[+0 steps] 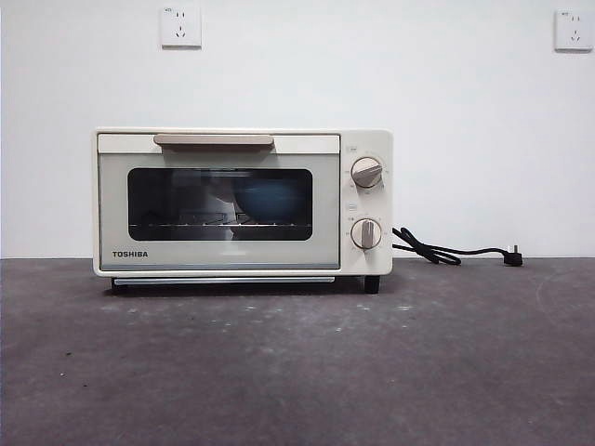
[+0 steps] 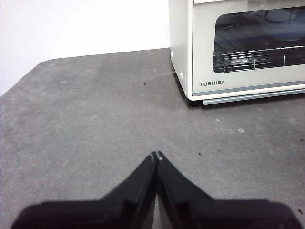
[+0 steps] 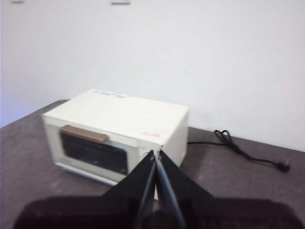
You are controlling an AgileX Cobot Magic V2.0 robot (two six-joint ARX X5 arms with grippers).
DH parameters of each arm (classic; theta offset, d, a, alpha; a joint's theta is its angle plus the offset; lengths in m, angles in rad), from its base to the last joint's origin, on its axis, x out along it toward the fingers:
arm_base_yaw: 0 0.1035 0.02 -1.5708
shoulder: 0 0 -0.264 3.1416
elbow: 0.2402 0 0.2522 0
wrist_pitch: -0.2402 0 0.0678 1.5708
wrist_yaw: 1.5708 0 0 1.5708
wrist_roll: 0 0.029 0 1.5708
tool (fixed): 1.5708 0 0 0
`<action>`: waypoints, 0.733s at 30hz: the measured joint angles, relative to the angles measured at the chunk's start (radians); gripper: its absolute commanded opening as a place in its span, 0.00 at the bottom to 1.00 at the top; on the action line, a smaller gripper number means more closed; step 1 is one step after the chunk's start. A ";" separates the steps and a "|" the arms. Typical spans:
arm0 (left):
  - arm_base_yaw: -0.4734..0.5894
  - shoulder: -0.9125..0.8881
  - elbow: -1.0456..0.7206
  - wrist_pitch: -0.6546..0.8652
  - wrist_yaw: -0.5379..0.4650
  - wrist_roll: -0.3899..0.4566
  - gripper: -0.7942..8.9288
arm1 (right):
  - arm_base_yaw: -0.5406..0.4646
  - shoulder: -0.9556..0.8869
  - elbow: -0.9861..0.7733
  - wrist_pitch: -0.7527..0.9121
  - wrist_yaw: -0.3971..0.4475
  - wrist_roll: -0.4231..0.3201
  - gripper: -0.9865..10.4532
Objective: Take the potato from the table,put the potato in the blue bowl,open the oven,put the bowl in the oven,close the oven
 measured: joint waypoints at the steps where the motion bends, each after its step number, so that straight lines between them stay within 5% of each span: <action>1: 0.000 0.000 0.000 0.000 0.000 0.000 0.08 | -0.008 -0.026 -0.065 0.055 0.000 0.003 0.09; 10: 0.000 0.000 0.000 0.000 0.000 0.000 0.08 | -0.057 -0.267 -0.632 0.494 0.036 0.011 0.09; 22: 0.000 0.000 0.000 0.000 0.000 0.000 0.08 | -0.066 -0.511 -0.966 0.526 0.162 0.018 0.09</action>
